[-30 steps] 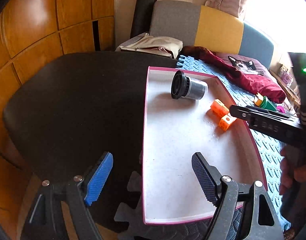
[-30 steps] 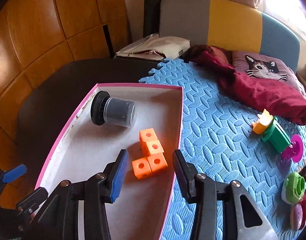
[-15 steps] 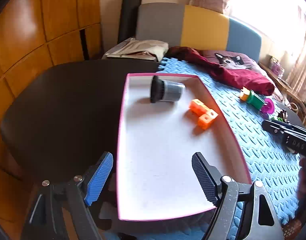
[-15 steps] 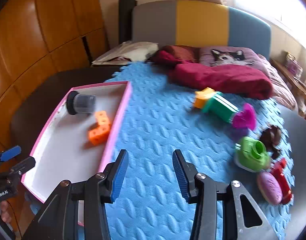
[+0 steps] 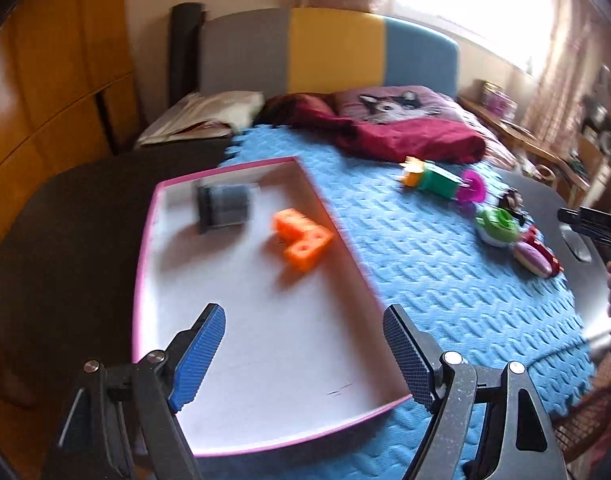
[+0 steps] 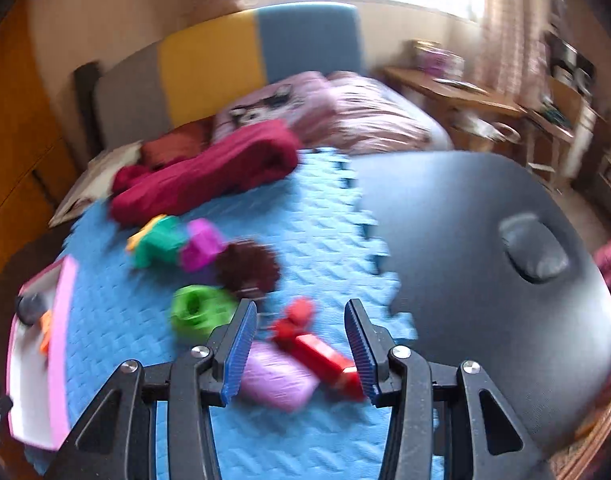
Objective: Organize rigid objects
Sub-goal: 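Move the left gripper toward the purple patterned egg while the right gripper approaches the red cylinder, then grasp the purple egg with the left gripper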
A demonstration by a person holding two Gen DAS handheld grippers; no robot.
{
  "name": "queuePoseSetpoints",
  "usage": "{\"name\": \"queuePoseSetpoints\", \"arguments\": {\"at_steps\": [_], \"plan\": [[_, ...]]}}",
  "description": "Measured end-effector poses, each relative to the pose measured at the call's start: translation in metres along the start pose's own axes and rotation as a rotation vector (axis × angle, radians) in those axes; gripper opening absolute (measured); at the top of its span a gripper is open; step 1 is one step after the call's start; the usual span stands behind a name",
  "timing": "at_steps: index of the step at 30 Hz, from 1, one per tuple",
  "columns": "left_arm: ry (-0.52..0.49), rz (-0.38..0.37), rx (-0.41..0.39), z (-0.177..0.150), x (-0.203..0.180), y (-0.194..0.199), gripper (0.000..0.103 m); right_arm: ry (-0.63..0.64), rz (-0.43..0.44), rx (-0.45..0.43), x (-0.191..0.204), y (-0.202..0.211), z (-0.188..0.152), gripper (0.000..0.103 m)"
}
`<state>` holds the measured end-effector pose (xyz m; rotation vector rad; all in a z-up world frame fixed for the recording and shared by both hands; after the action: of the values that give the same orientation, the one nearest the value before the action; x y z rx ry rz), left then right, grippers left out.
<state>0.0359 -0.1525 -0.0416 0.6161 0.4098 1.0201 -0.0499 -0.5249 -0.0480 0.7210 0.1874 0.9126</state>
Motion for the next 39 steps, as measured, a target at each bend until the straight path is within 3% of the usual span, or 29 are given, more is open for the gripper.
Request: {"name": "queuePoseSetpoints", "arguments": {"at_steps": [4, 5, 7, 13, 19, 27, 31, 39], "plan": [[-0.07, -0.065, -0.013, 0.014, -0.034, -0.008, 0.082, -0.17, -0.018, 0.013, -0.041, -0.011, -0.014, 0.046], [-0.091, -0.09, -0.015, 0.018, -0.044, -0.011, 0.082, -0.216, 0.0, 0.039, -0.047, -0.014, -0.016, 0.046], [-0.138, -0.146, -0.009, 0.022, -0.067, -0.02, 0.079, -0.283, 0.037, 0.009, -0.057, -0.011, -0.013, 0.046], [-0.241, -0.317, 0.059, 0.025, -0.138, -0.053, 0.071, -0.289, 0.055, -0.014, -0.056, -0.005, -0.011, 0.046], [-0.291, -0.447, 0.108, 0.027, -0.192, -0.081, 0.071, -0.29, 0.068, -0.069, -0.057, 0.003, -0.005, 0.046], [-0.397, -0.483, 0.142, 0.024, -0.251, -0.104, 0.074, -0.326, 0.106, -0.047, -0.06, -0.003, -0.006, 0.046], [-0.436, -0.477, 0.148, 0.021, -0.267, -0.112, 0.083, -0.349, 0.119, -0.037, -0.063, -0.005, -0.007, 0.046], [-0.463, -0.487, 0.184, 0.02, -0.285, -0.128, 0.083, -0.357, 0.137, -0.015, -0.063, -0.009, -0.009, 0.046]]}}
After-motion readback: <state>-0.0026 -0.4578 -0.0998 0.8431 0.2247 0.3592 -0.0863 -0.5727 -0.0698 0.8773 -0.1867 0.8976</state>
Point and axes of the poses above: each gripper's, at about its wrist camera, not at the fingertips, and y roughly against the way its jaws point, x to its left, z to its top, the point moved 3 cm from there along -y, roughly the way its jaws point, and after that the axes turned 8 degrees about -x, right-handed, at the moved point
